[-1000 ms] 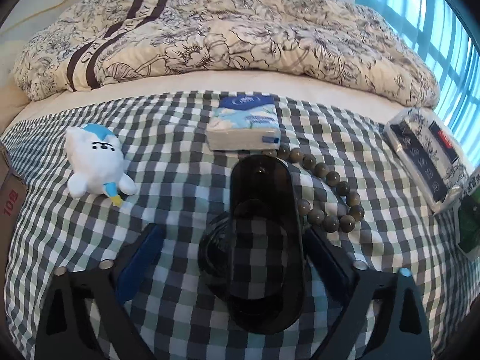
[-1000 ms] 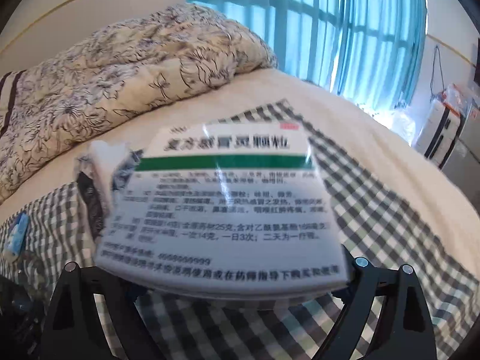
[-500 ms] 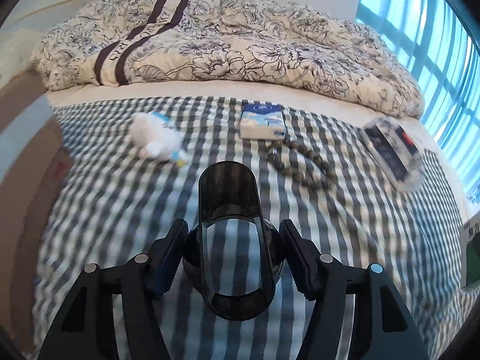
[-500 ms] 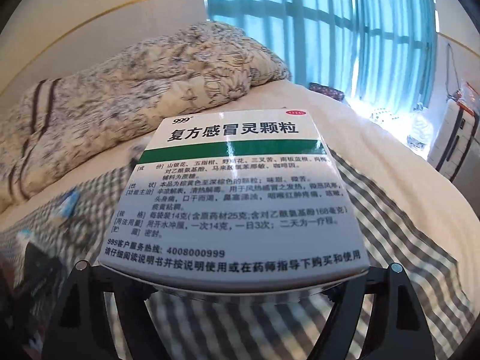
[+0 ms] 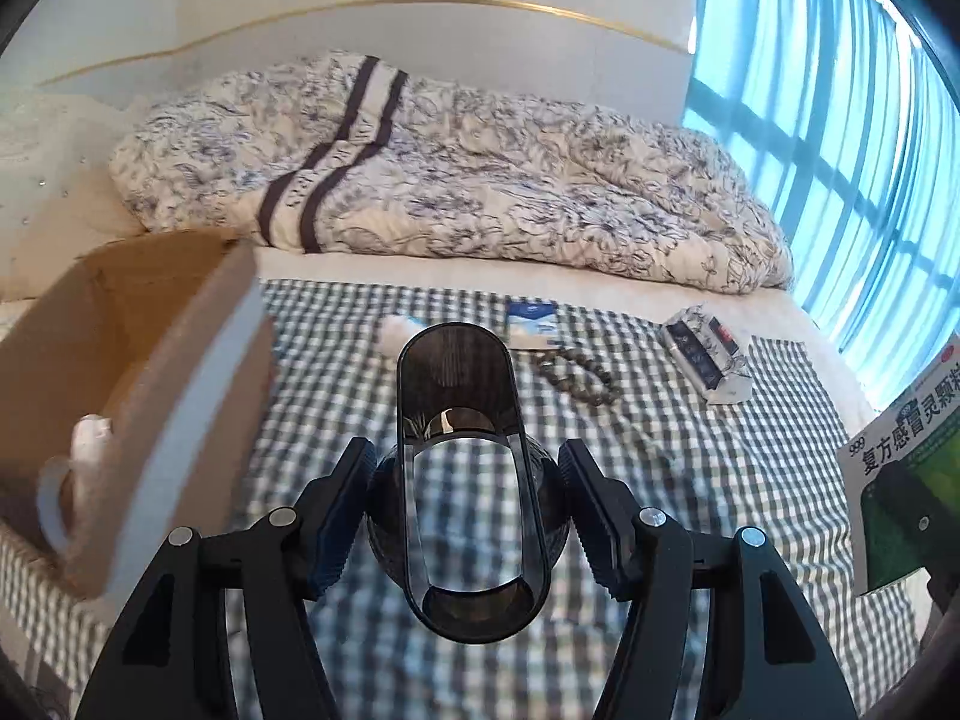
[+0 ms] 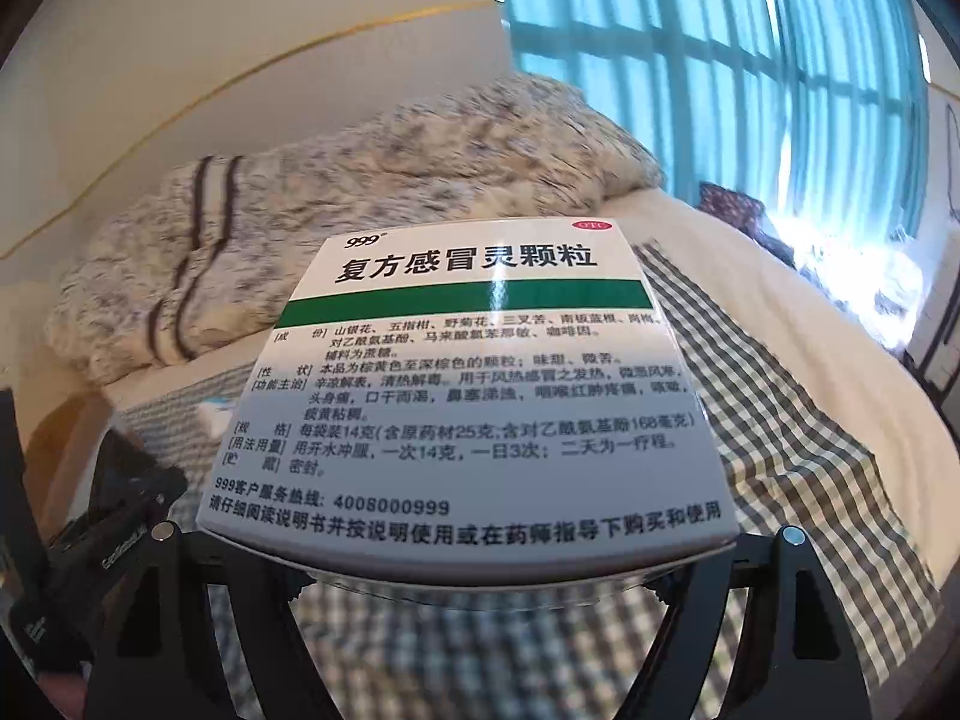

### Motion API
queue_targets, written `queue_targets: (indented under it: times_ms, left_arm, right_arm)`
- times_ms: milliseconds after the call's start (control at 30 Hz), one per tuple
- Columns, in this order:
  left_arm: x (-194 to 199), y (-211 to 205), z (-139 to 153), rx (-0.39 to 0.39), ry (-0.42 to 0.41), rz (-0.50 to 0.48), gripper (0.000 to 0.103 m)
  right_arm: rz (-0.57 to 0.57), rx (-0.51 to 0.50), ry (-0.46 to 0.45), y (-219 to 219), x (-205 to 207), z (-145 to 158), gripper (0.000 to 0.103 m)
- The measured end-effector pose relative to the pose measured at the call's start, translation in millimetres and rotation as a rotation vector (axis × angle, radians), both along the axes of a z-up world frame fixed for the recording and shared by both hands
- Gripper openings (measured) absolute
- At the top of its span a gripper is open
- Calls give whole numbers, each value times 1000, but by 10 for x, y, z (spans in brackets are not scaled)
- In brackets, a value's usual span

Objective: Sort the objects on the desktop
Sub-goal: 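Carry the medicine box and black cup with both tools over the cardboard box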

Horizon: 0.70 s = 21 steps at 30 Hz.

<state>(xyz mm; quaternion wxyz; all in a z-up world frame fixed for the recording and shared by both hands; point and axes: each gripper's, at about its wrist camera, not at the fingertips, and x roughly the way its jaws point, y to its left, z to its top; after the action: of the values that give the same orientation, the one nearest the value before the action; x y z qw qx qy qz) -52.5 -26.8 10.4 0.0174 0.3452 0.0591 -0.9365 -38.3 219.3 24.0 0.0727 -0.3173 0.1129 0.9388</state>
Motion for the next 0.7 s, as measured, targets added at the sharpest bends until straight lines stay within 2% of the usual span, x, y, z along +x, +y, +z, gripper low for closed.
queue_targets:
  times_ms: [467,700]
  left_arm:
    - [451,-828,257,32,2,83,65]
    - [507,-1355,476,13,37,152,65]
  right_arm:
    - [192,55,7,-1088,404,283,79]
    - [293,-1,-8,-1589,361,353,79]
